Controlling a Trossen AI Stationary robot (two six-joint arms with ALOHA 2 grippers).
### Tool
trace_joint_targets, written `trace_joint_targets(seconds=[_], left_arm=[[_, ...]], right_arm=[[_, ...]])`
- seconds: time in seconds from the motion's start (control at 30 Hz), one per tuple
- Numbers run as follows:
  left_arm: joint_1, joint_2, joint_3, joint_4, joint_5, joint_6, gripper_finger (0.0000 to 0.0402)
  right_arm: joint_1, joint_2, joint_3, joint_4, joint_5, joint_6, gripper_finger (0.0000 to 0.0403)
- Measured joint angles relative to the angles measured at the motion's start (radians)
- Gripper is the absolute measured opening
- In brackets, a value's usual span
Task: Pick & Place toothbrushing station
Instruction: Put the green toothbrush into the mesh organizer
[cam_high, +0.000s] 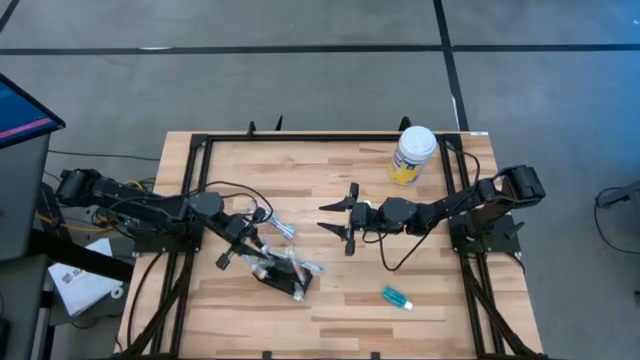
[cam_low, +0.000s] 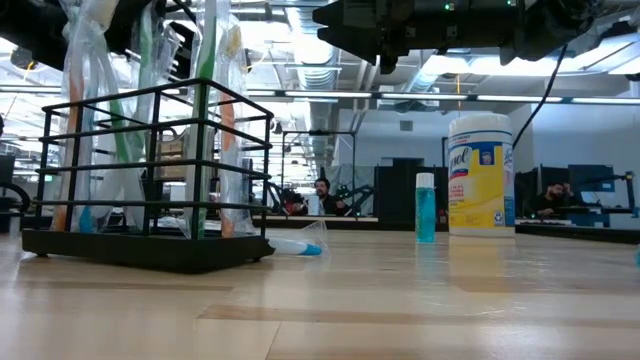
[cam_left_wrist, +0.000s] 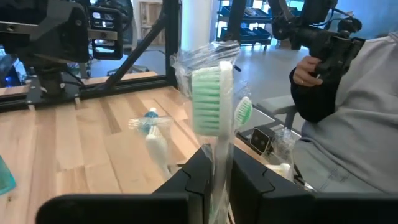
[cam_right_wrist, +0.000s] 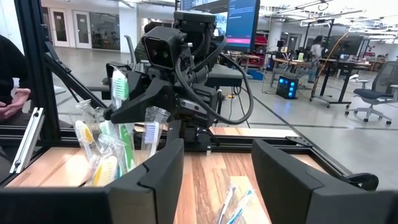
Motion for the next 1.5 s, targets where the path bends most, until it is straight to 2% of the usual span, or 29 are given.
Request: trace_joint_targets(seconds=[0.23,0.53,0.87,1.07,1.23,1.5], left_arm=[[0.0,-0.001,0.0,-0.001,-0.003,0.001,0.0041],[0.008,-0.063,-0.004,-0.013,-0.008,0.009,0.0047],[0.008,-0.063,-0.004,-0.04,-0.055,0.004,0.0134],[0.008,-0.064,-0.004,0.02,-0.075,0.004,0.0174],[0.008,-0.088,-0.004,0.034,-0.081,0.004,0.0179],[0.008,-0.145,-0.002,0.048,-0.113,0.004,0.0159]], right_arm=[[0.0,0.0,0.0,0.0,0.0,0.0,0.0185],[0.0,0.0,0.0,0.0,0.0,0.0,0.018],[0.0,0.0,0.0,0.0,0.0,0.0,0.0184],[0.0,0.0,0.0,0.0,0.0,0.0,0.0183],[0.0,0.0,0.0,0.0,0.0,0.0,0.018],[0.0,0.0,0.0,0.0,0.0,0.0,0.0183]])
